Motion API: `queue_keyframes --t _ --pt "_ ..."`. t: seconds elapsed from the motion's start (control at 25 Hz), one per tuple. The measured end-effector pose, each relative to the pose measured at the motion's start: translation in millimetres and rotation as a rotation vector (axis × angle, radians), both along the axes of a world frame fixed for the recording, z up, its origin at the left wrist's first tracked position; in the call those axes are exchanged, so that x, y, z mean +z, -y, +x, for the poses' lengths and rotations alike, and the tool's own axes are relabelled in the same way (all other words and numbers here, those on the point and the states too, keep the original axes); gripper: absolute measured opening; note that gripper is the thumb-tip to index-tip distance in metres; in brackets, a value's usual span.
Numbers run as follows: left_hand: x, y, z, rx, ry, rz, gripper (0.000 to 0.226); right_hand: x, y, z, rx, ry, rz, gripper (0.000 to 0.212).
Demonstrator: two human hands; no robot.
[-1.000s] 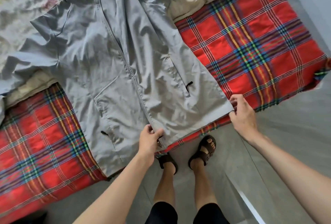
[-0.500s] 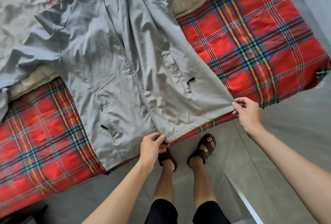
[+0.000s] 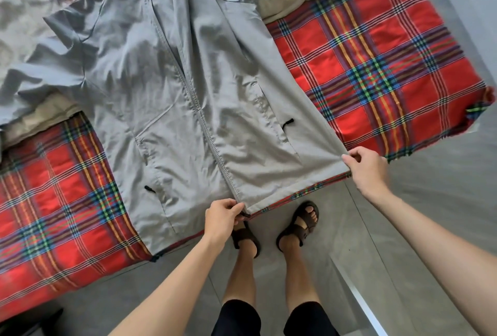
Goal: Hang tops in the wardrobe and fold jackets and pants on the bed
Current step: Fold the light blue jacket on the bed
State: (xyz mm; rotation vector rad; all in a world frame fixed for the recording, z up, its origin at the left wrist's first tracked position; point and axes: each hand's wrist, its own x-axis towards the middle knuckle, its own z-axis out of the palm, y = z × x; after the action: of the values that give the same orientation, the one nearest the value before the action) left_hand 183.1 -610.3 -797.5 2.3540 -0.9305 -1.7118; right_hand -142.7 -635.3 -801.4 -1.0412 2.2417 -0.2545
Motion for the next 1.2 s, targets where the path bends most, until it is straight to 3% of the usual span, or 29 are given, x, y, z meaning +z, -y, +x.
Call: queue_keyframes --t 0.12,0.2,0.32,0.4,0.56,0.76,0.84,0.92,1.04,1.12,1.2 --pt "3 6 -4 -0.063 0.097 -0.015 0.006 5 9 3 0.279 -0.237 -0.089 0.014" --pt "7 14 -5 -0.106 0.208 -0.045 0.005 7 26 8 0.389 -0.248 -0.162 0.017" --pt "12 32 -7 0.07 0.15 -0.051 0.008 9 51 10 0.481 -0.202 -0.002 0.013" --pt "16 52 -7 0.234 0.045 -0.051 0.015 17 69 11 0.439 -0.134 0.066 0.022" --pt "25 129 -4 0.514 -0.142 -0.097 0.023 33 145 19 0.294 0.089 -0.008 0.024" --pt "13 222 9 0.47 -0.086 -0.185 0.019 8 226 42 0.066 0.5 0.1 0.033" --pt "-5 240 24 0.395 -0.002 -0.19 0.027 6 241 50 0.066 0.56 0.137 0.036" --pt "-20 241 38 0.325 0.061 -0.176 0.026 10 248 46 0.131 0.453 0.083 0.027" --pt "-9 235 40 0.308 0.123 -0.169 0.017 21 243 31 0.221 0.044 -0.002 0.017" --pt "-3 238 36 0.292 0.133 -0.145 0.014 26 244 32 0.275 0.015 0.048 0.014" --pt "6 255 28 0.293 0.15 -0.185 0.008 29 266 39 0.267 0.104 -0.004 0.018"
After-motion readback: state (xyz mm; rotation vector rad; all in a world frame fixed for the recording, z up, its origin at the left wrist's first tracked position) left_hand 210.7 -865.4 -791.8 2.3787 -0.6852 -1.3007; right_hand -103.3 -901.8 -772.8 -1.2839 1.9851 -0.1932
